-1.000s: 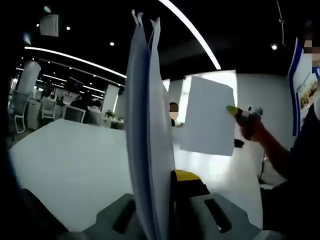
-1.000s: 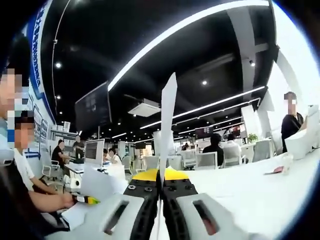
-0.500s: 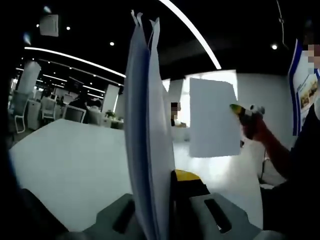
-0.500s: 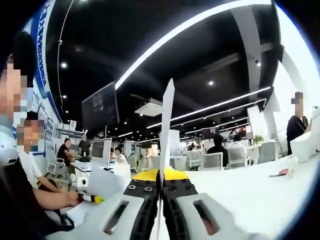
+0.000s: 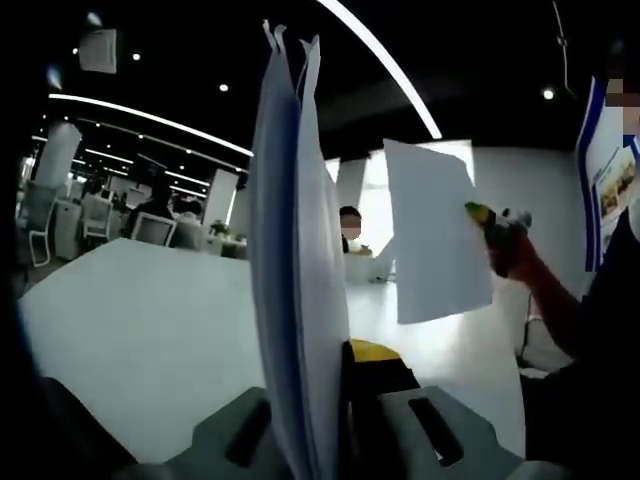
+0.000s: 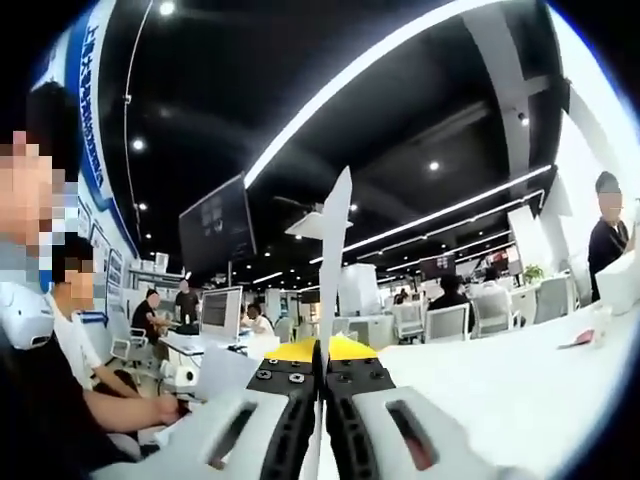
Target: Organize the stack of printing papers by aligning and flattening the scattered papers on the table
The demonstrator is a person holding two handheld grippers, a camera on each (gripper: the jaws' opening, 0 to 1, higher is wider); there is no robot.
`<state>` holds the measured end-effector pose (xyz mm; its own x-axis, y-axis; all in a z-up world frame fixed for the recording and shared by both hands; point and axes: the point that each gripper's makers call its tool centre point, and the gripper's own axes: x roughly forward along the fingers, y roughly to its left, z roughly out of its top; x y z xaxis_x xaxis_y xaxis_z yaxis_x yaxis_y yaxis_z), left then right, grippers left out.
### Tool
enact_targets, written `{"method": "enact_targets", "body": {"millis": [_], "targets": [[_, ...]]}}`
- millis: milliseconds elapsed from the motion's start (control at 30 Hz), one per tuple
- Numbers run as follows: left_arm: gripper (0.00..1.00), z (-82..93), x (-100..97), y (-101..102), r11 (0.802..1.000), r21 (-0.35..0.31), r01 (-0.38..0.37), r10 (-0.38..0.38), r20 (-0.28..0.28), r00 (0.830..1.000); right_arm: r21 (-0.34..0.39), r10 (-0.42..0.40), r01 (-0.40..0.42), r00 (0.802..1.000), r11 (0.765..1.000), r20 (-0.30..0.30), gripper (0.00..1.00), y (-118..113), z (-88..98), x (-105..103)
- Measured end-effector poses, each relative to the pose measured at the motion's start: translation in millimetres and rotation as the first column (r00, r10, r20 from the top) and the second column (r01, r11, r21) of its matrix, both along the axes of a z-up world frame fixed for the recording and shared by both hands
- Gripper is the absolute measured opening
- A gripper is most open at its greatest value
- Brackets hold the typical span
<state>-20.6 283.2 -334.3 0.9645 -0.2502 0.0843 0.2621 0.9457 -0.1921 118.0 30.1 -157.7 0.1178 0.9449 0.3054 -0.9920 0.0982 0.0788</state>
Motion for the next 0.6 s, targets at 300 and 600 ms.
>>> {"method": "enact_targets", "body": {"millis": [300, 600], "targets": [[0.06, 0.2, -0.1, 0.9, 1.0, 0.002, 0.0, 0.0, 0.001, 1.0, 0.018, 0.038, -0.038, 0.999, 0.999, -0.017, 0.0, 1.1, 2.9, -7.9], [0.06, -0.1, 0.1, 2.7, 1.0, 0.003, -0.001, 0.001, 0.002, 1.0, 0.031, 0.073, -0.072, 0.997, 0.997, -0.021, 0.0, 2.3, 5.4, -16.6]]}}
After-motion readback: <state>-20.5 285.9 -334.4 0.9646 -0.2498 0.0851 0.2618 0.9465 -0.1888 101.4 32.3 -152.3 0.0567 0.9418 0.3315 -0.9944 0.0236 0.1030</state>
